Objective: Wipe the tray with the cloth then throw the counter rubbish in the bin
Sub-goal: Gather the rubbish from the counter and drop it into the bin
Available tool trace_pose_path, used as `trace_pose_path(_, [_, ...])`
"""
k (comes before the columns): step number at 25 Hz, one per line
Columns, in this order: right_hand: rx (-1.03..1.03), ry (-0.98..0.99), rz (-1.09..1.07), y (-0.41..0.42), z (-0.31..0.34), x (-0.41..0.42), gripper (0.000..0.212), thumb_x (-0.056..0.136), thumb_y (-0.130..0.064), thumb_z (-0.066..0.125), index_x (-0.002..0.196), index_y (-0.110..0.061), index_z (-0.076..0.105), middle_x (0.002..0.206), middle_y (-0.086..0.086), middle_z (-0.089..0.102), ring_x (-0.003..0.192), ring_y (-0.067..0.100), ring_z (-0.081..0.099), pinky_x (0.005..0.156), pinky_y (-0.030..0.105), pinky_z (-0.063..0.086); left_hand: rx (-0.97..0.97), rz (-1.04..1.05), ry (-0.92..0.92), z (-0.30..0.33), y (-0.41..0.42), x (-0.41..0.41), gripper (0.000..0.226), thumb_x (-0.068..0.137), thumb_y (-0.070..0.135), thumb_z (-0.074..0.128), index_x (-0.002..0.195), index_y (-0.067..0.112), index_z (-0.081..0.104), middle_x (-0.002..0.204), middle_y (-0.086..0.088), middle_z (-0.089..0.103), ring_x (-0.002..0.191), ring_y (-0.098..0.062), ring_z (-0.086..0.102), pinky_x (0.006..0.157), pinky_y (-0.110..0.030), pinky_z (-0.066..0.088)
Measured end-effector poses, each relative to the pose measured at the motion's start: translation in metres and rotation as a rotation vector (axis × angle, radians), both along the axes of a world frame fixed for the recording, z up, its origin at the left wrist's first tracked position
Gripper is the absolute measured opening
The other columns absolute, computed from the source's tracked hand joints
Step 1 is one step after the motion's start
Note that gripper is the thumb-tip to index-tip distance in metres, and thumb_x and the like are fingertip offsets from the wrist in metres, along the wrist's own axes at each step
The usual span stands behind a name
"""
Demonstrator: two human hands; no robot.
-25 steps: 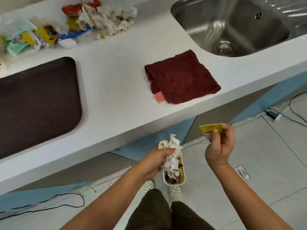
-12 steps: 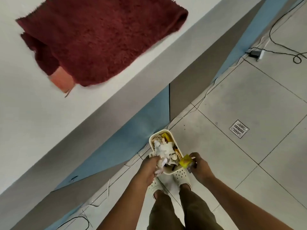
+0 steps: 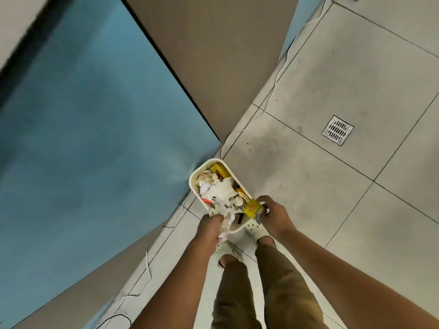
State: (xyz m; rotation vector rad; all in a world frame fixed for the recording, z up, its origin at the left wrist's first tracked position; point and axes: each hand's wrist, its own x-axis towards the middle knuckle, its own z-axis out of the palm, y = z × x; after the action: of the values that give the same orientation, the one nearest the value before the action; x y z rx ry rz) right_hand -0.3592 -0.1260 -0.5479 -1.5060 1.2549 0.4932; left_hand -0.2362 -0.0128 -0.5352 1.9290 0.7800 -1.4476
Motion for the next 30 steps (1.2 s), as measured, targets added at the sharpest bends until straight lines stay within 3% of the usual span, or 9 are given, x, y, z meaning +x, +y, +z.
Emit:
trace_pose_path(1, [-0.009,0.003,0.025,0.000,-0.009,0.001,0.040,0.086,0.002,0.046,0.117,-0.021,0.053,0.093,0.011,0.063,0.067,0.022,0.058,0.052,0.017,0.040,0.013,-0.010,-0.034,-0.010,0.000,-0.003,0.025,0.090,0.014,0.052,0.113,0.005,0.055,0.105,-0.016,0.064,0.057,-0.022,0.056,0.039,-0.020,0.042])
trace_pose_path(3, [-0.027,-0.004,0.083,0.001,-0.027,0.005,0.040,0.086,0.000,0.045,0.119,-0.023,0.052,0.100,0.013,0.065,0.068,0.021,0.057,0.050,0.018,0.039,0.042,-0.126,-0.247,-0.021,-0.006,-0.004,0.031,0.089,0.011,0.051,0.120,0.010,0.052,0.118,-0.014,0.060,0.091,-0.032,0.061,0.064,-0.033,0.055])
trace_pose_path(5, [-0.047,-0.033,0.111,0.002,-0.040,0.011,0.042,0.086,0.001,0.045,0.121,-0.021,0.052,0.110,0.013,0.063,0.072,0.020,0.054,0.058,0.020,0.038,0.005,-0.277,-0.473,-0.025,-0.015,0.001,0.032,0.090,0.007,0.051,0.122,0.012,0.050,0.121,-0.013,0.055,0.109,-0.032,0.056,0.078,-0.031,0.048])
trace_pose_path(9, [-0.118,-0.117,0.164,0.003,-0.056,0.028,0.044,0.088,0.001,0.043,0.126,-0.018,0.051,0.121,0.012,0.056,0.099,0.028,0.057,0.079,0.026,0.045,0.006,-0.384,-0.608,-0.046,-0.032,0.020,0.032,0.091,0.007,0.050,0.122,0.007,0.050,0.126,-0.020,0.050,0.115,-0.035,0.050,0.086,-0.034,0.044])
trace_pose_path(13, [-0.236,-0.189,0.246,0.008,-0.071,0.039,0.050,0.089,0.001,0.041,0.133,-0.022,0.047,0.124,0.007,0.051,0.100,0.031,0.058,0.082,0.033,0.048,0.006,-0.521,-0.673,-0.073,-0.040,0.022,0.041,0.088,0.004,0.054,0.128,0.006,0.045,0.136,-0.015,0.038,0.120,-0.032,0.046,0.098,-0.035,0.042])
trace_pose_path(18, [-0.010,0.098,0.514,0.023,-0.101,0.028,0.056,0.092,-0.006,0.043,0.142,-0.030,0.034,0.147,-0.003,0.036,0.122,0.028,0.050,0.102,0.037,0.044,-0.069,-0.813,-0.262,-0.117,-0.025,0.015,0.065,0.089,0.025,0.056,0.146,0.016,0.025,0.153,-0.006,0.022,0.139,-0.027,0.027,0.110,-0.038,0.030])
trace_pose_path(23, [-0.031,0.135,0.428,0.036,-0.093,0.006,0.046,0.093,-0.009,0.041,0.137,-0.024,0.044,0.139,0.003,0.047,0.120,0.024,0.052,0.100,0.030,0.044,-0.073,-1.303,-0.134,-0.116,0.009,0.008,0.066,0.093,0.019,0.047,0.150,0.019,0.012,0.159,0.002,0.000,0.145,-0.022,0.013,0.114,-0.035,0.024])
trace_pose_path(25, [-0.021,0.111,0.379,0.038,-0.088,0.005,0.045,0.093,-0.010,0.043,0.135,-0.025,0.046,0.138,0.004,0.047,0.119,0.025,0.052,0.100,0.031,0.045,-0.077,-1.290,-0.195,-0.110,0.013,0.009,0.061,0.093,0.017,0.047,0.148,0.018,0.020,0.158,0.000,0.008,0.142,-0.023,0.024,0.111,-0.034,0.030])
trace_pose_path(30, [-0.055,0.102,0.299,0.024,-0.043,0.006,0.040,0.092,-0.007,0.043,0.127,-0.022,0.054,0.129,0.005,0.053,0.113,0.024,0.055,0.092,0.025,0.044,-0.063,-0.745,-0.293,-0.039,0.000,0.010,0.041,0.092,0.010,0.050,0.133,0.015,0.049,0.141,-0.007,0.043,0.129,-0.024,0.044,0.100,-0.026,0.039])
